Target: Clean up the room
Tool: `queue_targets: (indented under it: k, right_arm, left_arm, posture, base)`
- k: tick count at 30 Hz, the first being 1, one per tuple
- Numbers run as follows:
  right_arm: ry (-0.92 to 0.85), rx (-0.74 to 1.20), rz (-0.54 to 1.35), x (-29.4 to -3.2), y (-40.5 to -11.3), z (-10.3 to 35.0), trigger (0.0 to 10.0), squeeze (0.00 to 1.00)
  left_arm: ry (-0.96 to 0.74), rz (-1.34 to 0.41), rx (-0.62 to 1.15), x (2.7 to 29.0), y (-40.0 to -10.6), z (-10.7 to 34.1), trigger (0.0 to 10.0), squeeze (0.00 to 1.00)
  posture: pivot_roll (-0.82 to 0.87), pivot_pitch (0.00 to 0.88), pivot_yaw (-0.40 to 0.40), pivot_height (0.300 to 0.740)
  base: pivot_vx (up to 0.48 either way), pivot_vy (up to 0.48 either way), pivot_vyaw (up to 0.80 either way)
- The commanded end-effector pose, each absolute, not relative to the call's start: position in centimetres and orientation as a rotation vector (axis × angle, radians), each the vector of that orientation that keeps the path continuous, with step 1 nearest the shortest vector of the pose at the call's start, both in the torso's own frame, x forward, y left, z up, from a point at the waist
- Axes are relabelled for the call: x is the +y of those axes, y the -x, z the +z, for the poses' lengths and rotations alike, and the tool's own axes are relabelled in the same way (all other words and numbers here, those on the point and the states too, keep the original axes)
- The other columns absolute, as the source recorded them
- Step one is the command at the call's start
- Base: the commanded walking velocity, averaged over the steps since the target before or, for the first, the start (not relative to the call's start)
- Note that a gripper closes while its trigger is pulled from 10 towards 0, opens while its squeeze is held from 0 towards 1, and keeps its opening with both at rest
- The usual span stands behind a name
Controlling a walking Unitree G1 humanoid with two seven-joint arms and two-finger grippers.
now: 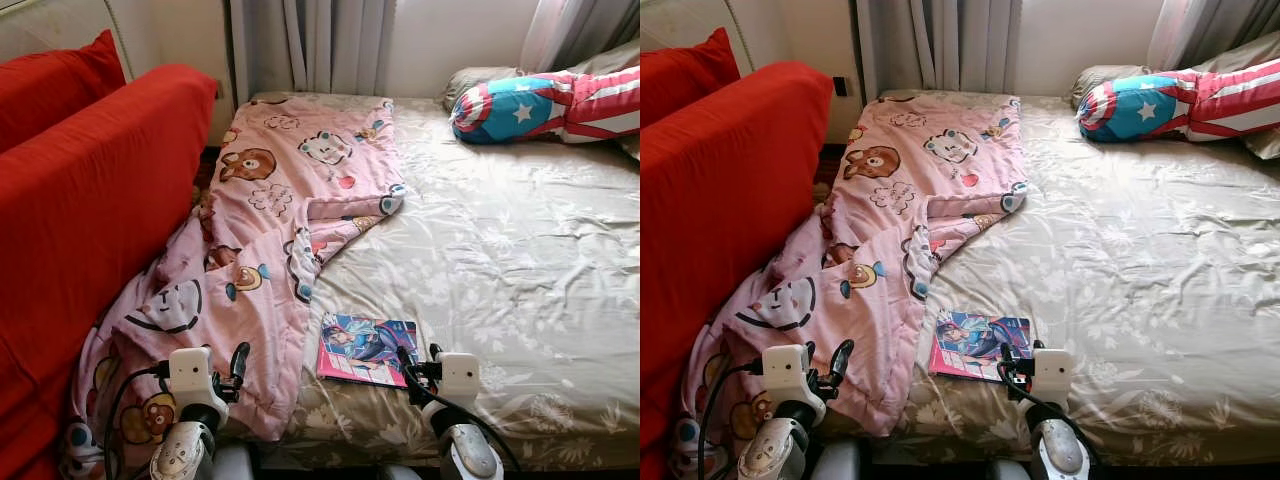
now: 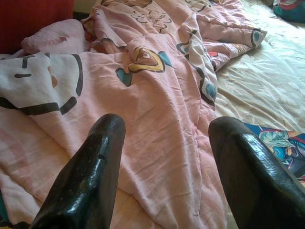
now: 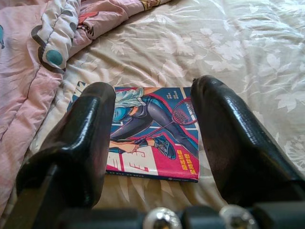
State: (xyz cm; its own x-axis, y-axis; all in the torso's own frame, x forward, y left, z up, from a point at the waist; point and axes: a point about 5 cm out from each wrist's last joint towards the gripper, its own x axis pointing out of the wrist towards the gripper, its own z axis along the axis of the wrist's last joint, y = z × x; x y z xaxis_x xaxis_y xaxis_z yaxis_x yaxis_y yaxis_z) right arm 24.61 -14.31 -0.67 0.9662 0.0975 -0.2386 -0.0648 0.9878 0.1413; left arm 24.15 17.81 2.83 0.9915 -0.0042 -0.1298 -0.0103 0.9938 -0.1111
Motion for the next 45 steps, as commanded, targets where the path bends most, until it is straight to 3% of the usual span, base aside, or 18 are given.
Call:
queue_targets:
  k: [1,20,43,44,45]
  right_arm:
    - [-0.136,0.256,0.084,-14.2,-24.8,-0.7,10.0,0.00]
    - [-0.129,0.274,0.057,-14.5,-24.8,-0.9,10.0,0.00]
    - [-0.120,0.404,-0.160,-18.7,-24.4,-2.7,10.0,0.00]
    - [-0.117,0.401,-0.162,-18.8,-24.6,-2.6,10.0,0.19]
    - [-0.115,0.398,-0.162,-18.8,-24.7,-2.5,10.0,0.17]
  left_arm:
    - [0.116,-0.006,0.139,17.7,-24.0,2.7,10.0,0.00]
    - [0.111,-0.015,0.144,17.6,-24.2,2.5,10.0,0.00]
    - [0.091,-0.020,0.151,17.8,-23.7,2.3,10.0,0.00]
    - [0.089,-0.020,0.153,17.9,-23.8,2.3,10.0,0.00]
    - [0.088,-0.021,0.154,17.9,-23.9,2.3,10.0,0.00]
  posture:
    - [0.03,0.036,-0.061,0.640]
    - [0.04,0.031,-0.063,0.640]
    - [0.05,0.076,-0.054,0.640]
    - [0.05,0.078,-0.054,0.640]
    - [0.05,0.081,-0.051,0.640]
  base:
    - [0.281,0.000,0.00]
    - [0.303,0.000,0.00]
    - [0.000,0.000,0.00]
    - [0.000,0.000,0.00]
    - [0.000,0.000,0.00]
